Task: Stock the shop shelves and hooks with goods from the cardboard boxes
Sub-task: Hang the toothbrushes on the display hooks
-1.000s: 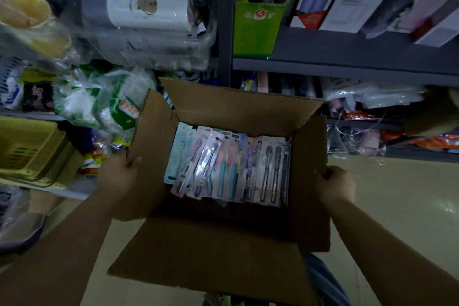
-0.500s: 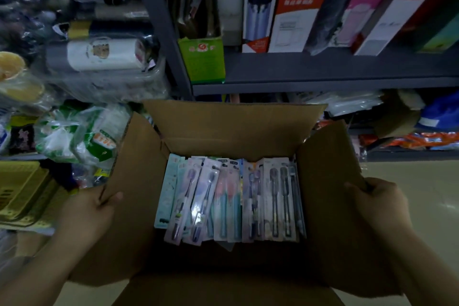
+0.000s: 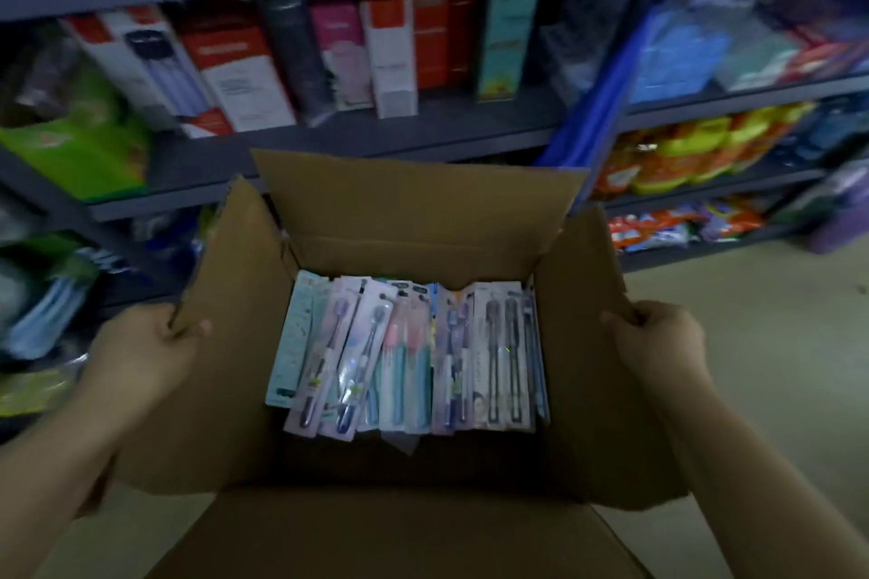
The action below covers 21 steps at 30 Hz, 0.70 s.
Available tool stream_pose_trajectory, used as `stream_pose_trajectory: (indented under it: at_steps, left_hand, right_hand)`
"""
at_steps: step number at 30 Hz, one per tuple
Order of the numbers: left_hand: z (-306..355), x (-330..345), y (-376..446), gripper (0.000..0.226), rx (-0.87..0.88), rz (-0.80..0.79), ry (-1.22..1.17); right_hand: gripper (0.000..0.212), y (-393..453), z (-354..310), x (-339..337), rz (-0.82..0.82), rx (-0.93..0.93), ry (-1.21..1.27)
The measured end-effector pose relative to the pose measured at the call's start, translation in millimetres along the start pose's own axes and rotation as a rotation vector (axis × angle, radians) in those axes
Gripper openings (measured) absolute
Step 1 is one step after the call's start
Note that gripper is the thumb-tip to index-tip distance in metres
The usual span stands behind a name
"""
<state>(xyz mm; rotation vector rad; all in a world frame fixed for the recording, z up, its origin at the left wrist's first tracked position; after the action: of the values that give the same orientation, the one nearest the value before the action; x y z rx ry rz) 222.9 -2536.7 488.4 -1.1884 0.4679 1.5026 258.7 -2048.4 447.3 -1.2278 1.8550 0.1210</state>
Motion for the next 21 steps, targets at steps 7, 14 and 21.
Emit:
stream_pose_trajectory:
  at_steps: [7, 14, 21]
  left_hand:
    - [160, 107, -35, 0.032, 0.149, -0.087, 0.027]
    - [287, 216, -46, 0.029, 0.248, -0.172, 0.013]
    - [397, 325, -45, 0.023, 0.255, -0.239, 0.06]
  right_hand:
    - [0.013, 69, 104, -130, 0.117, 0.121, 0.015]
    - [0.014, 120, 189, -230, 0.216, 0.295, 0.022]
    - [0.023, 206, 250, -298, 0.232, 0.373, -0.007]
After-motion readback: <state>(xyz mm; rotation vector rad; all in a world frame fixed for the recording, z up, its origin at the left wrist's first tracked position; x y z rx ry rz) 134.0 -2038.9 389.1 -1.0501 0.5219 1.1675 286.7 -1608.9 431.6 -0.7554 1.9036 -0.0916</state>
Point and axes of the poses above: each hand's wrist, its own y-axis towards the middle knuckle, its own x-axis out of the palm, z = x × y, the point moved 6 cm from there along y, towards the middle knuckle, and after that the axes turned 4 degrees about -z, right-handed, at the moved point
